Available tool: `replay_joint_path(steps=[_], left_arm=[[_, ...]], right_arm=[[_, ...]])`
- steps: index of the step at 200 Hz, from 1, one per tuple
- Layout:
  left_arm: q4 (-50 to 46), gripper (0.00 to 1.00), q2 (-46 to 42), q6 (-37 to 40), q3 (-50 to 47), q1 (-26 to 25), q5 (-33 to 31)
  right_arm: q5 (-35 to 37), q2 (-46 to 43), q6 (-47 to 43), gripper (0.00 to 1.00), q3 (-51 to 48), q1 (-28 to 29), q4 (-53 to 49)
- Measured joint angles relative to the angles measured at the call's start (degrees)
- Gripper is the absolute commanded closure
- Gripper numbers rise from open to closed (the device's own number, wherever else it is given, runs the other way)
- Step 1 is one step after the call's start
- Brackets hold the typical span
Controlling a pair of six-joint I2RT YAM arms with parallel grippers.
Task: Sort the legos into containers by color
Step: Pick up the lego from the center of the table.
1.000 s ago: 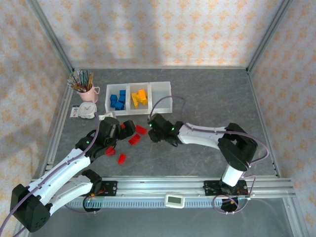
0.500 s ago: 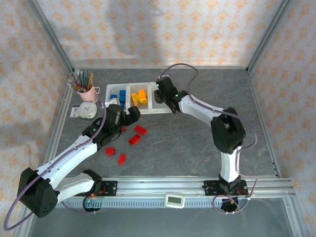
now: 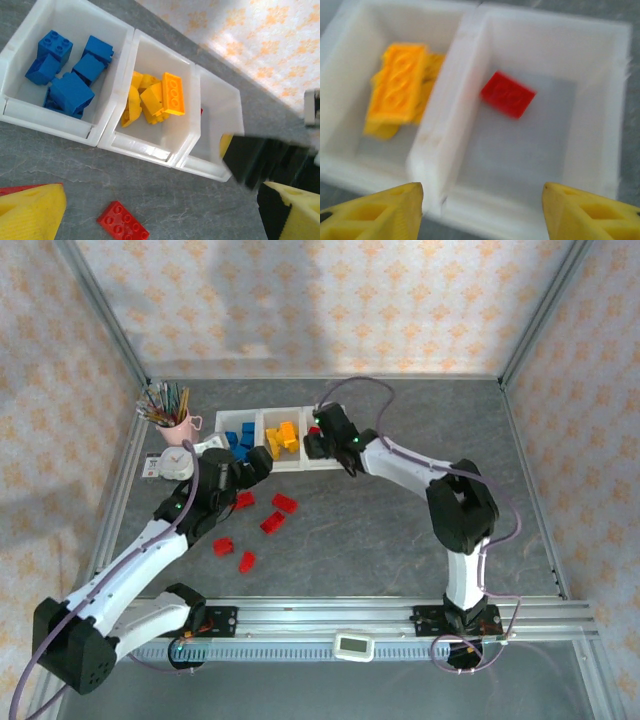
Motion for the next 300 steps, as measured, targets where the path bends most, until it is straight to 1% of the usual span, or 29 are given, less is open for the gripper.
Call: replay_joint_path(steps=[26,50,86,132,161,202,222,237,252,267,287,300], left_arm=[[-2.1,0.01,-4.6,-0.2,-2.7,0.1,0.0],[-5.7,0.01,-7.4,-0.2,-4.3,0.1,0.0],[-10.4,0.01,-12.1,-1.4,-6.8,0.1,-1.1],[-13.9,0.01,-14.3,-2.2,-7.6,0.1,-1.3],[-14.6,0.01,-15.0,-2.9,-8.8,0.1,-1.5],[-15.0,0.01,-15.0,-3.2,-9.7,0.4,-1.5],[-15.0,0.01,-15.0,-3.2,-9.9,0.4,-1.5],[-15.0,0.01,-15.0,-3.2,-10.0,0.4,-1.5],[-15.0,0.01,-15.0,-3.2,-10.1,0.4,-1.5],[-15.1,0.01,-15.0,-3.2,-10.1,0.4,-1.5],[-15.1,0.01,-15.0,-3.2,-10.1,0.4,-1.5],[-15.2,0.01,-15.0,-3.2,-10.1,0.4,-1.5]], right_arm=[[-1.7,-5.1,0.0,0.28,-6.5,5.4,0.5],[-2.6,-5.6,0.0,0.24,-8.5,8.7,0.5],[-2.6,-2.2,0.0,0.19,-8.0,11.3,0.5],[-2.8,6.4,-0.2,0.15,-1.2,13.2,-1.6],[-2.8,9.9,-0.5,0.16,2.5,13.5,-3.0],[-2.9,14.1,-0.9,0.23,7.0,13.6,-5.1],[-3.3,14.8,-1.0,0.28,8.0,13.6,-5.8],[-3.3,15.2,-1.1,0.35,8.6,13.7,-6.3],[-3.5,15.4,-1.2,0.39,8.9,13.8,-6.3],[-3.5,15.4,-1.3,0.39,9.0,13.9,-6.4],[-4.2,15.4,-1.4,0.32,9.1,13.9,-6.6],[-5.0,15.4,-1.4,0.3,9.2,13.9,-7.0]])
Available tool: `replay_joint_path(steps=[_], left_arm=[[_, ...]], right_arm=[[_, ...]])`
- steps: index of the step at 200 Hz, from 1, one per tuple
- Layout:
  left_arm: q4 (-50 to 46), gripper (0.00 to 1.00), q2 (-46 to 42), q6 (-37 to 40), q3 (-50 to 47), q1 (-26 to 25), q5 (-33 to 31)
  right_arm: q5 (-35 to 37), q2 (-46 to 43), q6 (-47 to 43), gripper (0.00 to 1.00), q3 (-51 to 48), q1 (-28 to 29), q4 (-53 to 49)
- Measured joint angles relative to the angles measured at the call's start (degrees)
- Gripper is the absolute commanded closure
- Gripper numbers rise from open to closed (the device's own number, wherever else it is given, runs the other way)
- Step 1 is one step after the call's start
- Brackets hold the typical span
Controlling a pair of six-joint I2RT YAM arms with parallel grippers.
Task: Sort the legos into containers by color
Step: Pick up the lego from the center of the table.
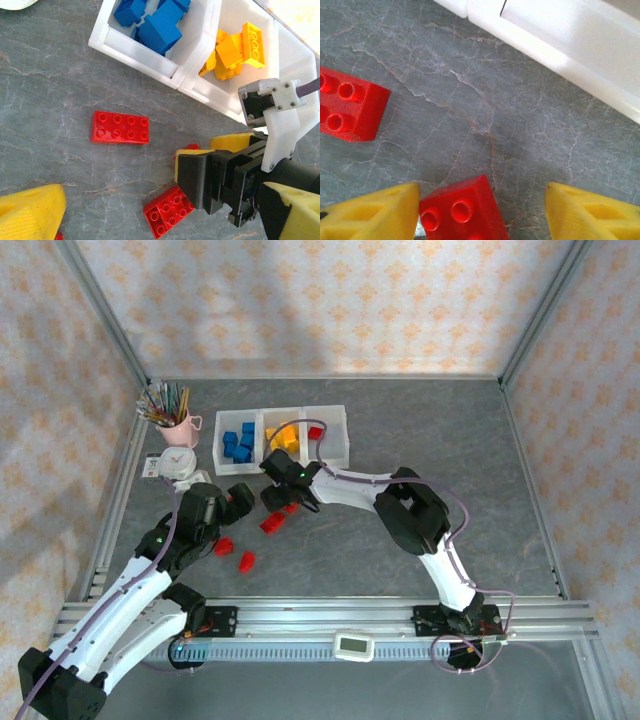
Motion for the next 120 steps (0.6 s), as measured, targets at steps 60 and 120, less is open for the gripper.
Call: replay_joint_path(steps=[60,120], left_arm=[[-0.8,0.01,-0.3,0.0,0.0,0.0,0.0],[-0.8,0.01,-0.4,0.0,0.0,0.0,0.0]], right_arm=[[-3.0,1.2,-0.1,0.35,0.3,0.6,-1.1],[0.6,1.4,-0.2,0.6,0.7,0.7,-1.8]])
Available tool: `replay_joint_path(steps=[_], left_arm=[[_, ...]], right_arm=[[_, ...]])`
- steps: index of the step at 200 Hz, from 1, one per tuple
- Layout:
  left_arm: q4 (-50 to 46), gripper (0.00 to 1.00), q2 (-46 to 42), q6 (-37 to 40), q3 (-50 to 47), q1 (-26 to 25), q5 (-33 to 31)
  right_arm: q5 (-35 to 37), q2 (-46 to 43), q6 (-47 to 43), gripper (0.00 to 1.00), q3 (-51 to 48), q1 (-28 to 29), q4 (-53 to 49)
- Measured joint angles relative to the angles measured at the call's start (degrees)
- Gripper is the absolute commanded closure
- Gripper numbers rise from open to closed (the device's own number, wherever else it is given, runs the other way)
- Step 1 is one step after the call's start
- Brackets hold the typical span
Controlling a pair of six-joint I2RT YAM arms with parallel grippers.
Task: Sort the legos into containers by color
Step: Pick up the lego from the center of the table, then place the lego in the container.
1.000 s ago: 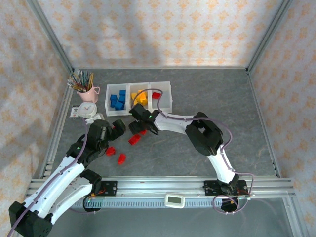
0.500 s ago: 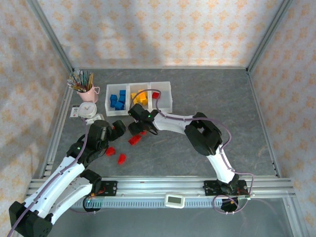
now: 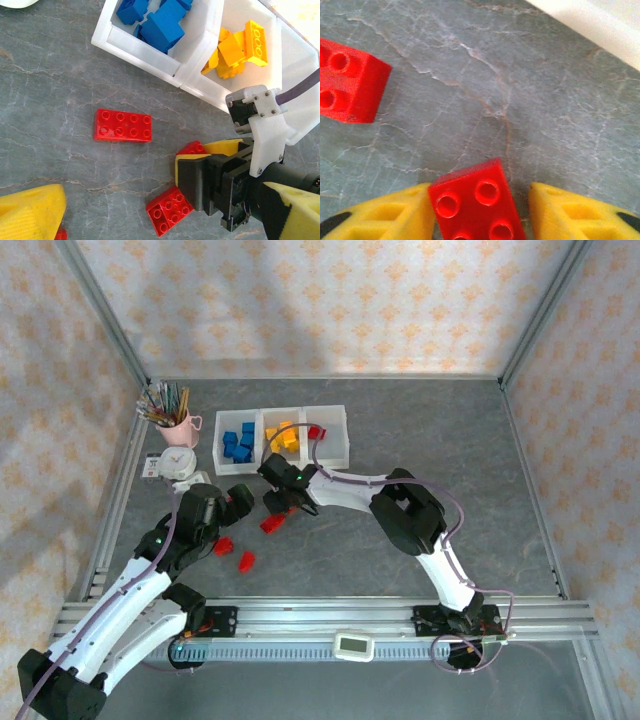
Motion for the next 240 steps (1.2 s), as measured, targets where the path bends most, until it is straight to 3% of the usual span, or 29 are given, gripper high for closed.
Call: replay_joint_path(steps=[50,125,167,203,230,240], left_arm=[[0.4,0.01,0.4,0.2,0.1,0.0,0.0],[6.5,0.01,7.6,1.7,3.3,0.4,2.3],[10.6,0.01,13.7,2.8,6.4,0.4,3.5],[13.5,0.01,18.1,3.2,8.7,0.7,3.7],[14.3,0.01,19.9,3.7,10.3,0.8,3.6],[14.6,0.01,20.1,3.8,10.7,1.0,3.6]], right_arm=[[-1.1,-0.9,0.2,0.72,-1.0,-1.4,0.3],[-0.4,-12.4,1.3,0.73,-2.5,-9.9,-0.2],[2.7,-12.8,2.3,0.7,1.5,-17.2,-0.2],[5.6,-7.2,2.5,0.68,9.2,-20.5,0.7],[6.8,-1.9,2.4,0.62,14.0,-21.9,0.9],[7.1,0.3,2.1,0.53,16.3,-22.3,0.5]])
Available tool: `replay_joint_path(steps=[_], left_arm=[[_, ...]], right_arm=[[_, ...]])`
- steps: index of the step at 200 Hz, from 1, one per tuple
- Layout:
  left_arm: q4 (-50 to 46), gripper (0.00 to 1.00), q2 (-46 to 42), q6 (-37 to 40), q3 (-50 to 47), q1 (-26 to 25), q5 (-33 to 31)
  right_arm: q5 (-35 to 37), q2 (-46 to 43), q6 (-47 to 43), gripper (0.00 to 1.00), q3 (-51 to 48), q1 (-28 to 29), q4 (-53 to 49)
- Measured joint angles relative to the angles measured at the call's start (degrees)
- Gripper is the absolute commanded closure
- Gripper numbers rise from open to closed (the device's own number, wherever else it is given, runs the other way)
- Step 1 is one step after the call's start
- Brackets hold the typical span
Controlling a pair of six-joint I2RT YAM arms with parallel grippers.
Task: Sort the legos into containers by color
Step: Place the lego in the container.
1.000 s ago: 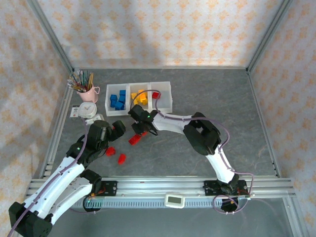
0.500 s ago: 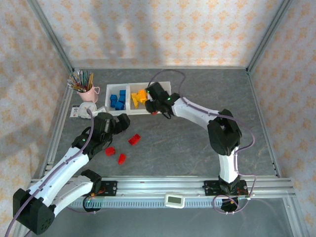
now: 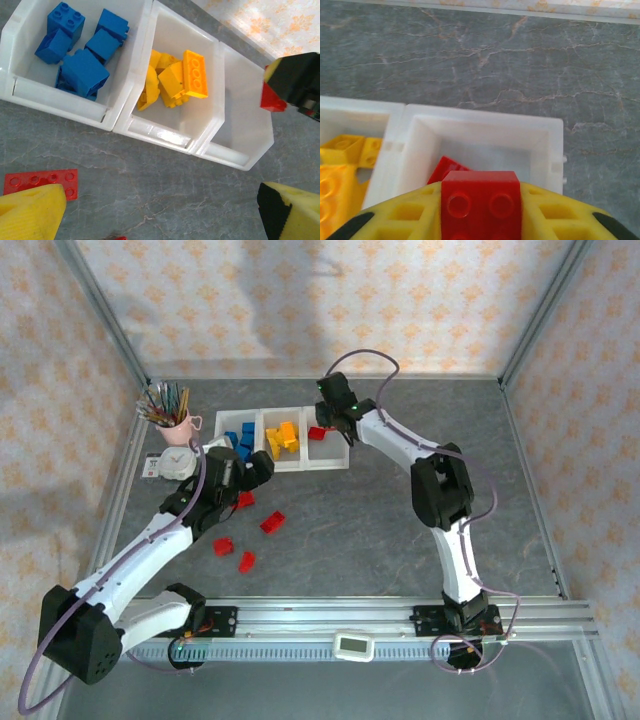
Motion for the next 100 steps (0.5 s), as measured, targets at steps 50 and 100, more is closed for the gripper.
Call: replay_joint_path(steps=[50,100], left_arm=[[0.7,0.01,0.1,0.9,0.2,0.8,-0.1],[-1.0,0.01,-3.7,0.9,0.2,0.9,-0.3]], right_arm=[[0.8,3.5,-0.7,0.41,4.9,-0.5,-1.7],[-2.2,-5.8,-0.8,0.32,-8.4,2.5,-0.6]])
